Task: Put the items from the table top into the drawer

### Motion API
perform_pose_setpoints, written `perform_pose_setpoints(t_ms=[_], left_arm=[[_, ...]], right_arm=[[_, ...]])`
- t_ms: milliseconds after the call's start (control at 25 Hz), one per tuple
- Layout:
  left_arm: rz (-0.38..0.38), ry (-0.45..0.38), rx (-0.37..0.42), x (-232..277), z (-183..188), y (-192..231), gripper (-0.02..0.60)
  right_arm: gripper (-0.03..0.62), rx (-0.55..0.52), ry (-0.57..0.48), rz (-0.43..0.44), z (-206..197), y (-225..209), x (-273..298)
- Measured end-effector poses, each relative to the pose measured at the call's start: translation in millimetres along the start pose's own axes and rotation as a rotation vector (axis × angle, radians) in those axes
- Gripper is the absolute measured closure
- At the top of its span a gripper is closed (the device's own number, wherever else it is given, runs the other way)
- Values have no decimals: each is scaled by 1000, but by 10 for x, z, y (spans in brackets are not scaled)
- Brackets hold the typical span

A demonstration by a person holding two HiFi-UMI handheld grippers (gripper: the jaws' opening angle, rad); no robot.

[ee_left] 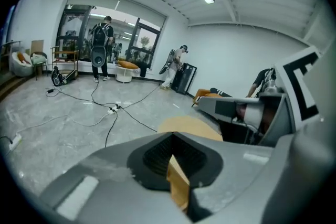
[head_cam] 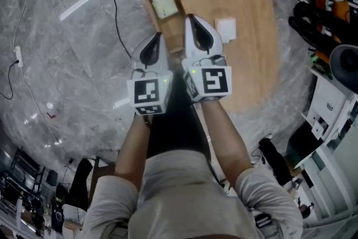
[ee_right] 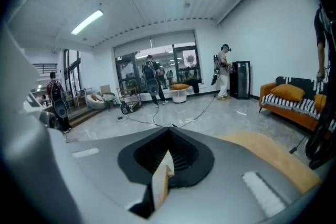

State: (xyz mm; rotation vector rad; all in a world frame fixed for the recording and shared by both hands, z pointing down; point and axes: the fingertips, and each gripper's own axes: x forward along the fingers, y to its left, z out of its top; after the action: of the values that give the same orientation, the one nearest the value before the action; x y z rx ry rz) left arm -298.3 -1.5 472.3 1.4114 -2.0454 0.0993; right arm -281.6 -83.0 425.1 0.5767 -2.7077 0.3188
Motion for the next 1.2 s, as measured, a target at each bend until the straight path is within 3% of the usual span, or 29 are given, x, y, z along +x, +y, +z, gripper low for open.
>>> perform_pose_setpoints(t_ms=[200, 360, 560, 720, 920, 1080, 1200], left_arm=[[-4, -93, 70, -621, 633, -321, 561], [26, -231, 165, -1014, 1384, -536, 561], [16, -364, 86, -1497, 1992, -982, 561], [17, -474, 196, -1857, 2357, -1382, 561], [-23, -517, 272, -1993, 2609, -1912, 561], [-73, -505, 233, -2016, 2596, -2229, 561], [-93, -497, 273, -1989, 2487, -2358, 561]], right_arm=[[588, -40, -110, 47, 842, 86, -671], [588, -77, -281, 64, 1630, 82, -1136], [588, -158, -363, 49, 2130, 111, -1714], [588, -179, -403, 16, 2479, 71, -2133], [588, -262, -452, -16, 2826, -105, -2510], [588, -300, -483, -29, 2930, -204, -2723], [588, -293, -497, -21, 2945, -208, -2842]])
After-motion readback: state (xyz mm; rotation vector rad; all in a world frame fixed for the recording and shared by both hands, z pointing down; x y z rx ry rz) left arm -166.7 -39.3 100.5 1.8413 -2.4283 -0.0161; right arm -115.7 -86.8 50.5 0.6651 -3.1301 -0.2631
